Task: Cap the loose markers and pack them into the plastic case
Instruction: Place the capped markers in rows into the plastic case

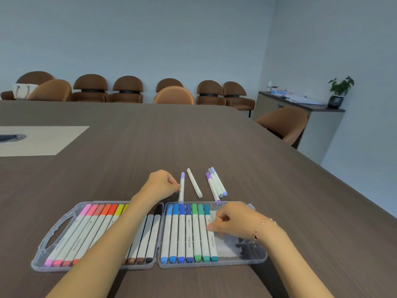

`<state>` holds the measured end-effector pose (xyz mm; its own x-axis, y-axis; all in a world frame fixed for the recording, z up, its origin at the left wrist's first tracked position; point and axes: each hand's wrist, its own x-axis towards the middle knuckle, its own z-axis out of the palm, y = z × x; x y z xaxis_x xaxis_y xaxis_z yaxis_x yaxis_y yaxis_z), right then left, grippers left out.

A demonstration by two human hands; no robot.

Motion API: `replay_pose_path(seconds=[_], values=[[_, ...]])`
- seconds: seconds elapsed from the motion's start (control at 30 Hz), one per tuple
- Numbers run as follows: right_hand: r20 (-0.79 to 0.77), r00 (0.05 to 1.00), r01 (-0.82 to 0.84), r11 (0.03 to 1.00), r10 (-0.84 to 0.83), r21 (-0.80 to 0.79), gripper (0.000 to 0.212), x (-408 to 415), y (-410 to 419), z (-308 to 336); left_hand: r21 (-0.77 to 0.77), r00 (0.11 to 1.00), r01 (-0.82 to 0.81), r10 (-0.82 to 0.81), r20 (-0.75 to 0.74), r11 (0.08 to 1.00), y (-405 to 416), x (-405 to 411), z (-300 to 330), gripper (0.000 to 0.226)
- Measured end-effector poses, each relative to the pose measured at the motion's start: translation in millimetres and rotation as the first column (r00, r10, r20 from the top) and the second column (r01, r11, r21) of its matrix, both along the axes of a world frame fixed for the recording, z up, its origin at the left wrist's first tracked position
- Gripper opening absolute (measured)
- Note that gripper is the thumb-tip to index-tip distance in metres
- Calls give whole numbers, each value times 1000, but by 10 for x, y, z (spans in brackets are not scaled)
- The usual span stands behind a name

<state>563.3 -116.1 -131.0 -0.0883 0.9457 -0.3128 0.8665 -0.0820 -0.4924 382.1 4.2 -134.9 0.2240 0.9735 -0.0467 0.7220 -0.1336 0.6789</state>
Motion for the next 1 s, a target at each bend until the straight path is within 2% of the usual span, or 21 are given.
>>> replay_pose_path(seconds=[0.03, 0.1, 0.17, 0.27, 0.33, 0.4, 0.57, 0.63, 0.7, 0.77, 0.8, 0.83, 0.9, 1.0], values=[[4, 999, 43, 996, -44, 80, 33, 62, 82, 76, -10, 1000, 6, -6, -14, 1000, 36, 26, 6, 20], [-70, 969, 247, 926, -237, 286, 37, 221, 366, 207, -16, 1000, 2, -3, -22, 1000, 102, 61, -1, 21], [-105, 913, 405, 840, -395, 361, 34, 384, 743, 230, -10, 1000, -8, 8, -12, 1000, 171, 87, -24, 22], [25, 909, 399, 886, -416, 235, 29, 490, 1188, 38, -42, 998, -1, -2, -63, 999, 248, 114, -86, 24], [29, 918, 389, 911, -396, 134, 29, 501, 1384, -130, -39, 996, -13, 9, -88, 999, 294, 133, -132, 23], [13, 911, 406, 904, -411, 134, 28, 487, 1485, -226, -38, 994, -17, 13, -106, 999, 321, 159, -168, 23], [145, 899, 389, 905, -414, 172, 27, 426, 1410, -126, -50, 987, -45, 36, -157, 998, 278, 280, -272, 25], [65, 905, 403, 897, -420, 179, 26, 427, 1277, 1, -37, 984, -70, 63, -165, 997, 256, 333, -300, 24], [-149, 895, 440, 886, -420, 143, 25, 392, 1027, 198, -35, 983, -91, 84, -162, 995, 237, 361, -304, 25], [-392, 840, 405, 914, -376, -9, 25, 323, 695, 384, -39, 984, -106, 99, -147, 994, 224, 354, -274, 28], [-449, 826, 340, 936, -341, -86, 24, 281, 528, 430, -44, 985, -108, 101, -143, 993, 220, 343, -250, 30], [-436, 847, 273, 952, -305, -135, 22, 226, 368, 442, -48, 985, -107, 99, -143, 993, 213, 328, -225, 32], [-291, 924, 203, 964, -246, -169, 21, 122, 163, 362, -52, 985, -96, 88, -148, 994, 195, 298, -183, 37], [-178, 948, 233, 957, -263, -171, 22, 35, 71, 183, 42, 989, -68, 73, -129, 997, 141, 278, -134, 31]])
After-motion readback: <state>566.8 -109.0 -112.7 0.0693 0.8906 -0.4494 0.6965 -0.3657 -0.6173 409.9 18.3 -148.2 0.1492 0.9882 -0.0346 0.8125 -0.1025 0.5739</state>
